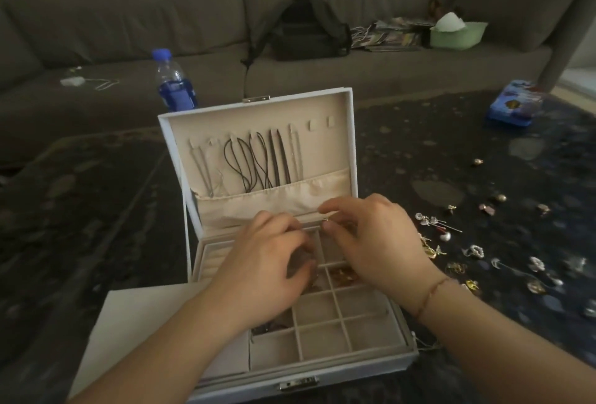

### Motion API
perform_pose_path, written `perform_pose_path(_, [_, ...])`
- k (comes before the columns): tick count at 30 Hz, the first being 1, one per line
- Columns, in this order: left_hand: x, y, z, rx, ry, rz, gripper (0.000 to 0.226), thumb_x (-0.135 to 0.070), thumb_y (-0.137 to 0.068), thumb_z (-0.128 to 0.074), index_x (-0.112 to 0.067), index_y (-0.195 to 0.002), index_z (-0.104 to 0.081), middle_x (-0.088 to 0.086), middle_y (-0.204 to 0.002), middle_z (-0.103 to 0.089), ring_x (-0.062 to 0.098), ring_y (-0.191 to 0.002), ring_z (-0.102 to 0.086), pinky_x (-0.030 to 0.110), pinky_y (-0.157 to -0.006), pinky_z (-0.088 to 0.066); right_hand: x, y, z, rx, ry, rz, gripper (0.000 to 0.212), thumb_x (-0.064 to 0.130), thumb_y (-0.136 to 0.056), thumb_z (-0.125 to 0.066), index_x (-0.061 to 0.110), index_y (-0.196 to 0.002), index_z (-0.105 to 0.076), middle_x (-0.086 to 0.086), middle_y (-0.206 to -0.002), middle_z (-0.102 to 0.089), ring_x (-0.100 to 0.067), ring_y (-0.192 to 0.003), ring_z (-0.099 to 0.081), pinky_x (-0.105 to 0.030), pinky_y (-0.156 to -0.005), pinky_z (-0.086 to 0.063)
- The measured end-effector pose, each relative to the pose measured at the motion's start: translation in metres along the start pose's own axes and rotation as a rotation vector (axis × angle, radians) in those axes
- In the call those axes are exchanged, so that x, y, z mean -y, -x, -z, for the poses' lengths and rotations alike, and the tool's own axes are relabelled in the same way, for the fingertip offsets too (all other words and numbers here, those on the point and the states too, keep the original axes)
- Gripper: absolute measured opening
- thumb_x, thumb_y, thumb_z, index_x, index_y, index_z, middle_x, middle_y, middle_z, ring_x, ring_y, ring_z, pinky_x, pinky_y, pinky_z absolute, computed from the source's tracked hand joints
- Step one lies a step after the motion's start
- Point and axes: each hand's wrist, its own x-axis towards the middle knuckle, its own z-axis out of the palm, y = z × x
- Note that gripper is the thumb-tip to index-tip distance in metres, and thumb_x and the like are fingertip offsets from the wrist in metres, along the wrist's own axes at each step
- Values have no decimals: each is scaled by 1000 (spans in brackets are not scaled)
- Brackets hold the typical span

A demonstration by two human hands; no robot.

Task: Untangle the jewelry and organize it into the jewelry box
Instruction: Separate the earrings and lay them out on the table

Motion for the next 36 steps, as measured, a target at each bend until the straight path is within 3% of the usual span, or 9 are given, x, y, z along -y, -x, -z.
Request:
perform_pose_path(4, [2, 1, -2, -5, -25, 0, 37, -50, -84, -43, -29, -96, -72, -15, -104, -54, 12, -102, -43, 38, -88, -45, -2, 2, -10, -39, 266, 95, 19, 37, -78, -57, 37, -87, -74, 7, -63, -66, -21, -72, -60, -35, -68, -44])
perform_pose_path(8, [6, 1, -5, -2, -34, -23, 35, -47, -86, -44, -31, -93, -74, -13, -102, -54, 13, -98, -43, 39, -84, -46, 1, 4, -12, 11, 334, 125, 20, 36, -85, -52, 33, -86, -72, 7, -64, -63, -20, -75, -58, -35, -70, -44])
perform_pose_path(12, [6, -1, -7, -26, -13, -35, 34, -44, -85, -44, -31, -91, -75, -14, -99, -54, 13, -95, -43, 40, -79, -45, 1, 5, -15, -6, 404, 141, 23, 36, -82, -48, 30, -76, -69, 8, -61, -61, -20, -74, -54, -31, -64, -29])
perform_pose_path(18, [5, 0, -8, -52, -40, -44, 33, -44, -86, -46, -30, -89, -75, -13, -97, -56, 14, -93, -45, 42, -77, -47, -4, 4, -2, 10, 181, 132, 20, 31, -85, -53, 27, -87, -73, 8, -85, -69, -21, -81, -55, -36, -68, -48])
perform_pose_path(21, [0, -1, -6, -91, 1, -47, 23, -39, -87, -52, -30, -89, -73, -16, -93, -56, 10, -91, -46, 37, -76, -46, -29, -5, 26, -12, 8, -49, 17, 25, -89, -62, 30, -101, -73, 10, -94, -72, -13, -85, -64, -33, -77, -54])
perform_pose_path(26, [-14, -6, -3, -152, 56, -52, 12, -19, -87, -65, -27, -93, -72, -18, -92, -56, 8, -93, -49, 33, -80, -45, -95, 1, 62, 275, 329, -276, 25, 25, -95, -57, 40, -112, -67, 12, -114, -64, -12, -106, -60, -34, -88, -53])
perform_pose_path(30, [-26, -12, -7, -183, 128, -58, 21, -5, -84, -69, -25, -90, -73, -16, -91, -59, 7, -93, -52, 30, -82, -45, -108, 9, 64, 367, 371, -177, 25, 35, -94, -58, 42, -117, -65, 14, -115, -57, -9, -109, -56, -31, -88, -52])
perform_pose_path(36, [-48, -21, -13, -159, 143, -123, 14, -16, -89, -62, -26, -91, -72, -17, -89, -59, 6, -92, -52, 28, -81, -45, -111, 13, 60, 426, 369, -134, 20, 37, -96, -53, 40, -110, -67, 15, -107, -56, -11, -102, -58, -34, -85, -53])
